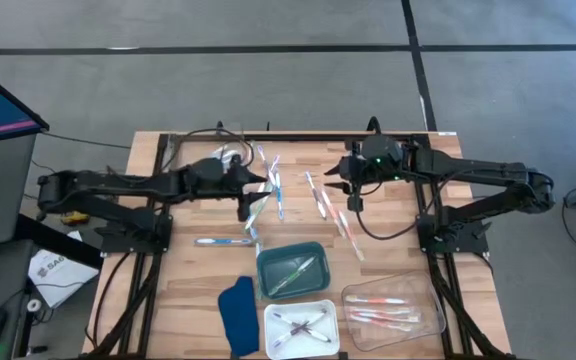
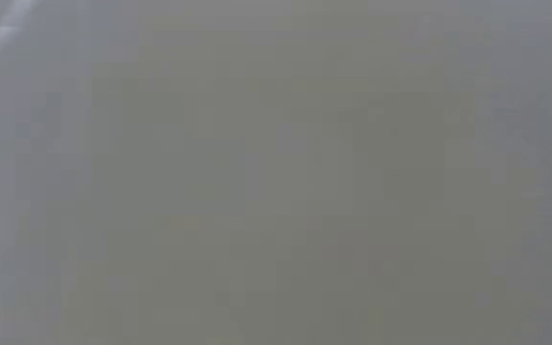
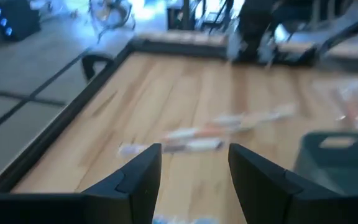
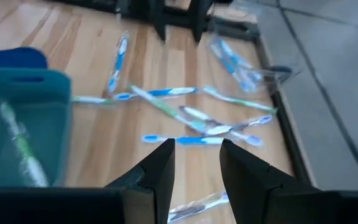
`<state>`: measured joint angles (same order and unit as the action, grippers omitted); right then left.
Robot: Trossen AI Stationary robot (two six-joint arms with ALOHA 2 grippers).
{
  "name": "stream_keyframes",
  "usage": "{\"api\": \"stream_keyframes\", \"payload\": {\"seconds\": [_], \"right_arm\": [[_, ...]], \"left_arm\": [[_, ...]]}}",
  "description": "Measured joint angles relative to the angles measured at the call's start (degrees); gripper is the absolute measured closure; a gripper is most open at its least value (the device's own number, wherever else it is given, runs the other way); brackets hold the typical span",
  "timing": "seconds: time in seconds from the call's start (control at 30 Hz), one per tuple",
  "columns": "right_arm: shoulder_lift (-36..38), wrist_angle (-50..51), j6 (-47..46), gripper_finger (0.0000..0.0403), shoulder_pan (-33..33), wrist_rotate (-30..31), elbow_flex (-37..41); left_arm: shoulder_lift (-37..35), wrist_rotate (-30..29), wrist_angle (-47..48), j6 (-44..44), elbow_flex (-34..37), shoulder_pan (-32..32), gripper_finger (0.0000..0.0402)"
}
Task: Pick & Place Toothbrushes
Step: Put the green toothbrush into the green bin
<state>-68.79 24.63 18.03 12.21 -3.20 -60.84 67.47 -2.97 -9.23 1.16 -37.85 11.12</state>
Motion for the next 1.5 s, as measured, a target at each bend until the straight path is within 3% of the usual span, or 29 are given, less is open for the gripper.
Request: {"api": "stream_keyframes", "payload": {"seconds": [0.33,0.6,0.77,1.07,1.3,1.5], "right_arm": [[-10.3,-13.7,3.0,0.0283,4.7,0.0,0.0],[-19.2,-15.0,-5.0,0.0283,6.8,0.0,-3.2],[-19.7,-11.1,-5.0,0.0283,7.1,0.0,-5.2],[-16.6,-8.3,-5.5,0.0283,5.8,0.0,-5.2],[-16.6,-7.3,-7.6,0.0283,4.6,0.0,-5.2],[-16.1,-3.3,-12.6,0.0283,4.2,0.0,-5.2]], "left_arm": [[14.2,0.0,-4.1,10.2,0.1,3.7,0.0221],[15.4,0.0,0.7,11.0,0.2,4.8,0.0221],[15.1,1.4,2.0,6.9,0.1,4.7,0.0221],[15.1,6.4,9.1,-8.3,0.1,3.8,0.0221],[15.1,-5.8,16.7,-13.9,0.1,-1.3,0.0231],[15.1,-10.4,16.9,-18.1,0.1,-6.4,0.0249]]}}
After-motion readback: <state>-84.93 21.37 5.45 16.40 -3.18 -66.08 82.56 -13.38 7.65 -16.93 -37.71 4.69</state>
